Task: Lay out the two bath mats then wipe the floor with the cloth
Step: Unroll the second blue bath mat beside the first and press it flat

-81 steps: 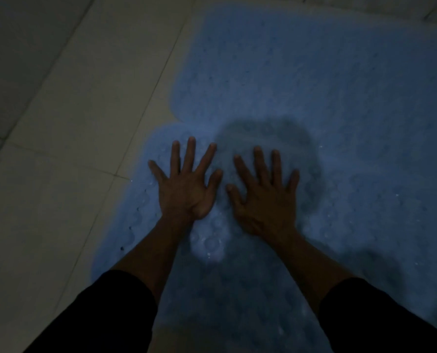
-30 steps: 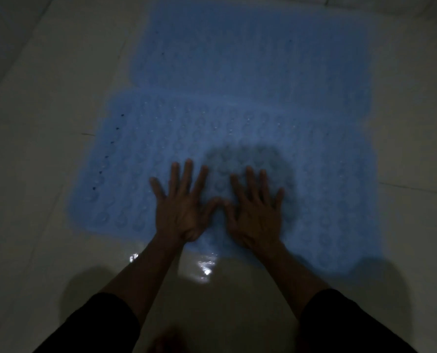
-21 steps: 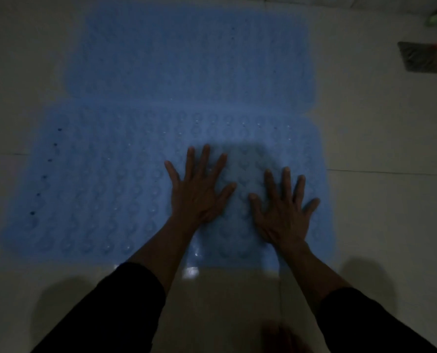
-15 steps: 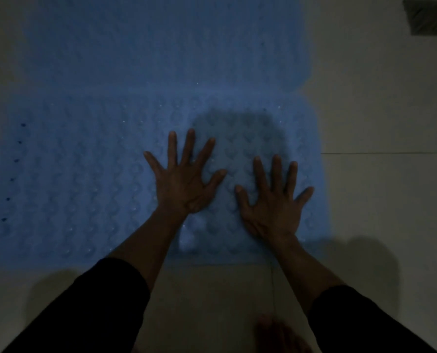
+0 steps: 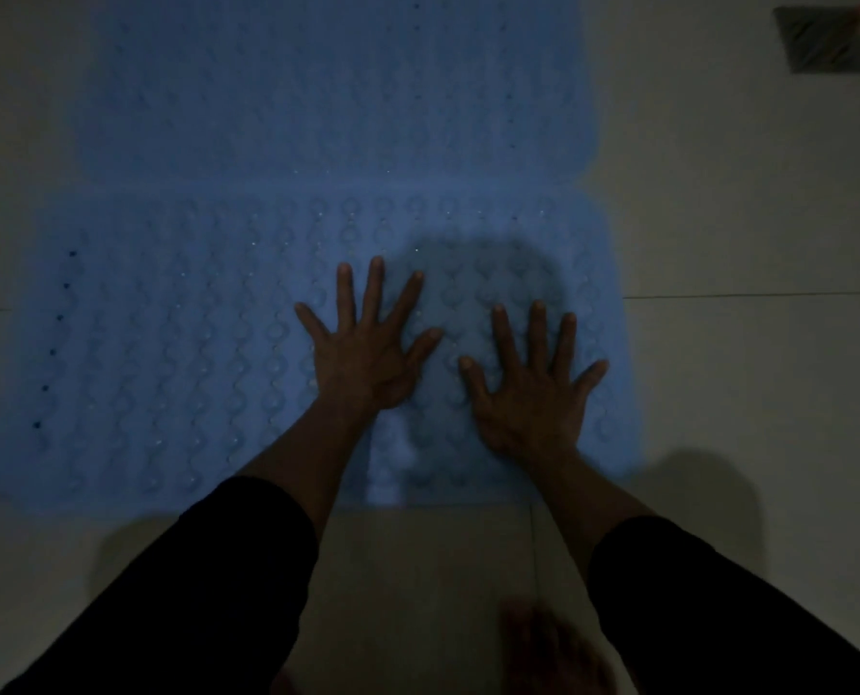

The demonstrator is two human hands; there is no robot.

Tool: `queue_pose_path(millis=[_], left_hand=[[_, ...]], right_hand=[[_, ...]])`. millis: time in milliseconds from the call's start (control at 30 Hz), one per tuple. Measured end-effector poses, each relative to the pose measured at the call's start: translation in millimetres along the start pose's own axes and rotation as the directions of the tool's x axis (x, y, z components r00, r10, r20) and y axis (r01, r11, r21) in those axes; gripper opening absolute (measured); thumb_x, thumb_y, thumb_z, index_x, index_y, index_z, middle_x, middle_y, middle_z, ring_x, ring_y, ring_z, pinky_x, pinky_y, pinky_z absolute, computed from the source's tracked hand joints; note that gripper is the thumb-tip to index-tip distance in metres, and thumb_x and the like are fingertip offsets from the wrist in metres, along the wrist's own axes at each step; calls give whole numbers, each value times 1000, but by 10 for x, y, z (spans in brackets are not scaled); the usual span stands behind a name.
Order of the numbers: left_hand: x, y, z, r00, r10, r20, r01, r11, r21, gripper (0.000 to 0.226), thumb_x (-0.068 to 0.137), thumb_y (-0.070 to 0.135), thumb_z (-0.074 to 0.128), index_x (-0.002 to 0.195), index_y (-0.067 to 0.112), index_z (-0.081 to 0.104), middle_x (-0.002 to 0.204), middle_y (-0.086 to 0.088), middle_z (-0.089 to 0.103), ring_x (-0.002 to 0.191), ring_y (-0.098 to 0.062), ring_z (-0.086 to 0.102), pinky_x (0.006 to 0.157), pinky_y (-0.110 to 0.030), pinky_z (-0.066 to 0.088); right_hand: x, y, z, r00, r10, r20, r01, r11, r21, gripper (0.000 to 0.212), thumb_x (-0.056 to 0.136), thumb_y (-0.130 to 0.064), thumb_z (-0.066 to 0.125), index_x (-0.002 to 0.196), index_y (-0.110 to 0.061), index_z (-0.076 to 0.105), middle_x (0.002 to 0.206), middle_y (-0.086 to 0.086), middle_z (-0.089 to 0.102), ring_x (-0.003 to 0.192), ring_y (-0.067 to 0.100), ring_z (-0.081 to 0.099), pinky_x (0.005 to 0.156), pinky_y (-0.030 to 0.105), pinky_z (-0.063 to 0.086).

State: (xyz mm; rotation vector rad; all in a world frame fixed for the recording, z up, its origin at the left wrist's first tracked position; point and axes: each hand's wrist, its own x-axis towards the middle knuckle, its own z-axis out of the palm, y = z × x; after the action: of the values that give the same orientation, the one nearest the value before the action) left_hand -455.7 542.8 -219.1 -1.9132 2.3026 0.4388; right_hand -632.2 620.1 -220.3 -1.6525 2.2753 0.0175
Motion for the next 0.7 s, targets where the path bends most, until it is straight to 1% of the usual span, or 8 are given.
queue_pose_path(millis=[67, 167, 300, 367, 467, 533, 600, 700], left_hand=[[-44, 20, -16, 1000, -2, 27, 3, 1000, -23, 68, 90, 76, 10, 147, 52, -18, 163, 7, -23, 149, -28, -26, 108, -77, -5], [-181, -18, -20, 998, 44, 41, -43, 999, -20, 68, 92, 74, 11, 149, 49, -15, 164, 5, -22, 149, -27, -24, 110, -75, -4], [-400, -178, 65, 995, 95, -19, -93, 994, 50, 68, 93, 71, 18, 153, 47, -4, 166, 5, -12, 152, -26, -14, 112, -74, 2], [-362, -289, 64, 993, 103, -53, -102, 994, 31, 66, 95, 68, 20, 154, 44, 1, 167, 2, -5, 153, -26, -8, 113, -72, 5], [-175, -461, -41, 992, 85, -95, -85, 996, -3, 65, 98, 61, 25, 156, 36, 8, 167, -5, 2, 154, -27, -1, 115, -70, 7], [-47, -552, -196, 993, 53, -105, -58, 997, -43, 64, 99, 57, 27, 156, 32, 13, 166, -7, 5, 153, -27, 2, 116, -69, 7], [22, -613, -432, 997, 1, -80, -8, 996, -88, 63, 100, 56, 26, 156, 31, 11, 166, -7, 1, 154, -26, -1, 117, -68, 4], [-76, -672, -893, 995, -93, -24, 88, 985, -151, 63, 101, 55, 24, 156, 28, 11, 166, -6, -4, 153, -26, -5, 117, -67, 2]], right_hand=[[-31, 0, -12, 1000, -10, -3, 10, 1000, 30, 71, 90, -75, 16, 149, -47, -14, 162, -7, -20, 147, 26, -25, 110, 72, -4], [-96, -61, -21, 1000, 6, -2, -6, 996, 86, 67, 94, -68, 18, 151, -46, -10, 163, -7, -16, 148, 26, -23, 113, 69, -1], [-113, -279, 26, 997, -30, -70, 35, 997, 73, 62, 97, -56, 26, 154, -42, 4, 165, -5, -5, 151, 24, -12, 116, 65, -2], [4, -457, 12, 995, -55, -88, 62, 995, 78, 62, 97, -52, 28, 154, -39, 8, 165, -2, -1, 151, 25, -8, 116, 64, -3], [285, -792, -98, 989, -110, -95, 118, 990, 83, 63, 97, -48, 32, 155, -35, 11, 165, 1, 2, 151, 27, -4, 116, 64, 2], [453, -989, -222, 987, -152, -55, 157, 981, 110, 63, 98, -46, 33, 155, -35, 10, 165, 1, 0, 151, 27, -3, 115, 64, 4], [547, -1138, -425, 985, -175, 5, 173, 974, 144, 62, 99, -44, 33, 155, -34, 8, 165, 1, -2, 151, 27, -4, 115, 63, 5], [476, -1296, -888, 983, -154, 96, 136, 976, 168, 60, 101, -42, 31, 155, -33, 5, 165, 2, -4, 151, 26, -5, 116, 61, 7]])
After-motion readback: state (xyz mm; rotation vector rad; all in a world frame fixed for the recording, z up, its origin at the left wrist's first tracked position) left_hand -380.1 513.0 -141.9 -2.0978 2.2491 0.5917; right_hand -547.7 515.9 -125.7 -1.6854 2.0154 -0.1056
